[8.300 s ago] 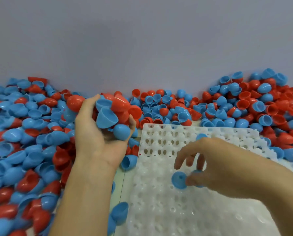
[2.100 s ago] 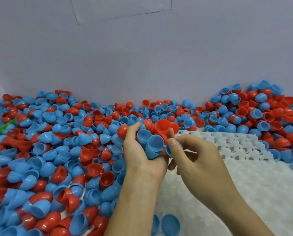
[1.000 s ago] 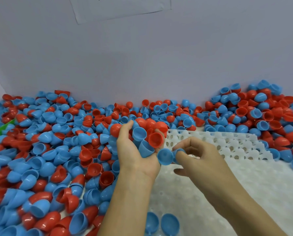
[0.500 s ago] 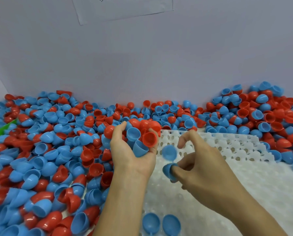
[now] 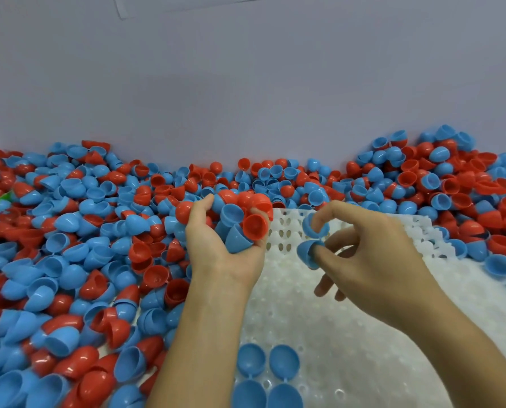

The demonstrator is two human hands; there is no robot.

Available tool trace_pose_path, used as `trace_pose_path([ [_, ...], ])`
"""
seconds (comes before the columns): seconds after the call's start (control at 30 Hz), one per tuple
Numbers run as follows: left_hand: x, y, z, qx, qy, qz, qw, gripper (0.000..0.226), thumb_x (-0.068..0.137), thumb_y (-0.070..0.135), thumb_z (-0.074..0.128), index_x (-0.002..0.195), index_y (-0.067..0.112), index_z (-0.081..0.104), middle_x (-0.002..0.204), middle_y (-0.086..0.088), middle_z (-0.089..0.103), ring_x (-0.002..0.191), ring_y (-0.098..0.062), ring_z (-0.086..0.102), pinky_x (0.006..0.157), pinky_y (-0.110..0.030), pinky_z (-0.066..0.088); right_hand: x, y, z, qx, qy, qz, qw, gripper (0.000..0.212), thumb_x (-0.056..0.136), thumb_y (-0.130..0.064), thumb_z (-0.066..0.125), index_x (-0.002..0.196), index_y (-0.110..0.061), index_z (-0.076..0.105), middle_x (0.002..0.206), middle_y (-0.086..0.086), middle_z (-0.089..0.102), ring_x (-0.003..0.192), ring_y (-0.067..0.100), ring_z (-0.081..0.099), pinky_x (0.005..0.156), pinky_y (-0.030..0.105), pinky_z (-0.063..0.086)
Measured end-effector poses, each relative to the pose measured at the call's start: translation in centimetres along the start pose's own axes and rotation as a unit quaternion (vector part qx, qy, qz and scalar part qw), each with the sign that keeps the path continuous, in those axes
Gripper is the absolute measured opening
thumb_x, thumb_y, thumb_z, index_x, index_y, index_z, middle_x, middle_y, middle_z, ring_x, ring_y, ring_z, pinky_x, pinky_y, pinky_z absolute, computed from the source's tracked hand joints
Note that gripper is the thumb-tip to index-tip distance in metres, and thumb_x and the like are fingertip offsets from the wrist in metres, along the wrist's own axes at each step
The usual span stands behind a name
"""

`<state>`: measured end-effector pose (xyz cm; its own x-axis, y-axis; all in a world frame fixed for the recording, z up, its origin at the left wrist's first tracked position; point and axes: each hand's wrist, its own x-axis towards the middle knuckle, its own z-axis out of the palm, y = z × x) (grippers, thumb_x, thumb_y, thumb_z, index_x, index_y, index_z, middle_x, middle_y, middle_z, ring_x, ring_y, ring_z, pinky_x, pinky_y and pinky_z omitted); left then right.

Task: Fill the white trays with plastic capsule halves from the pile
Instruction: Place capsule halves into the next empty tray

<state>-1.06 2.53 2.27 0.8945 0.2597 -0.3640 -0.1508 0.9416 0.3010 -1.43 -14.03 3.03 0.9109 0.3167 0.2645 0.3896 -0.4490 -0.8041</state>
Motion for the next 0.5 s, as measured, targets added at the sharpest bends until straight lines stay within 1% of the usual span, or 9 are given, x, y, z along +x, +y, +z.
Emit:
trace_pose_path([
  [0.03, 0.0, -0.1, 0.0, 0.002, 0.001, -0.002, 1.000, 0.019, 0.087, 0.026, 0.072, 0.099, 0.013, 0.066, 0.083, -0.010, 0.070, 0.064, -0.021, 0.070, 0.049, -0.028, 0.055, 0.1, 0.1, 0.1, -0.007, -0.012, 0.003, 1.000, 0.028, 0.089, -0.007, 0.066, 0.082, -0.034, 0.060, 0.065, -0.004, 0.072, 0.047, 0.014, 0.069, 0.039, 0.022, 0.051],
  [0.1, -0.1, -0.1, 0.4, 0.006, -0.001, -0.004, 1.000, 0.016, 0.087, 0.026, 0.071, 0.094, 0.012, 0.065, 0.080, -0.009, 0.069, 0.064, -0.021, 0.069, 0.049, -0.028, 0.055, 0.2, 0.2, 0.0, -0.027, -0.040, 0.011, 0.999, 0.021, 0.090, -0.010, 0.066, 0.085, -0.030, 0.063, 0.062, -0.005, 0.072, 0.050, 0.011, 0.069, 0.043, 0.020, 0.052],
  [0.17, -0.5, 0.0, 0.9, 0.009, -0.007, -0.004, 1.000, 0.015, 0.087, 0.025, 0.070, 0.087, 0.012, 0.064, 0.080, -0.008, 0.068, 0.069, -0.020, 0.067, 0.050, -0.027, 0.055, 0.1, 0.2, -0.2, -0.038, -0.056, 0.021, 0.997, 0.016, 0.092, -0.012, 0.066, 0.088, -0.027, 0.064, 0.062, -0.005, 0.072, 0.052, 0.009, 0.070, 0.047, 0.019, 0.054],
  [0.23, -0.9, 0.5, 1.3, 0.016, -0.018, 0.006, 1.000, 0.013, 0.087, 0.024, 0.069, 0.083, 0.013, 0.063, 0.083, -0.006, 0.066, 0.075, -0.019, 0.066, 0.053, -0.026, 0.056, 0.0, 0.1, -0.2, -0.040, -0.059, 0.030, 0.997, 0.012, 0.092, -0.013, 0.066, 0.092, -0.025, 0.065, 0.062, -0.003, 0.072, 0.053, 0.008, 0.070, 0.048, 0.021, 0.056],
  [0.37, -2.0, 0.9, 1.7, 0.032, -0.037, 0.026, 0.998, 0.014, 0.087, 0.025, 0.069, 0.078, 0.015, 0.063, 0.077, -0.003, 0.067, 0.069, -0.017, 0.065, 0.057, -0.026, 0.058, 0.1, 0.2, 0.0, -0.051, -0.061, 0.045, 0.996, 0.010, 0.093, -0.016, 0.066, 0.102, -0.021, 0.065, 0.065, -0.002, 0.072, 0.055, 0.006, 0.070, 0.051, 0.024, 0.058],
  [0.5, -3.0, 0.5, 1.4, 0.052, -0.025, 0.031, 0.998, 0.017, 0.088, 0.025, 0.069, 0.076, 0.015, 0.063, 0.069, -0.004, 0.067, 0.060, -0.017, 0.066, 0.056, -0.027, 0.058, 0.2, 0.3, 0.3, -0.070, -0.068, 0.045, 0.994, 0.013, 0.095, -0.019, 0.065, 0.107, -0.020, 0.065, 0.066, -0.003, 0.073, 0.055, 0.004, 0.070, 0.057, 0.033, 0.062],
])
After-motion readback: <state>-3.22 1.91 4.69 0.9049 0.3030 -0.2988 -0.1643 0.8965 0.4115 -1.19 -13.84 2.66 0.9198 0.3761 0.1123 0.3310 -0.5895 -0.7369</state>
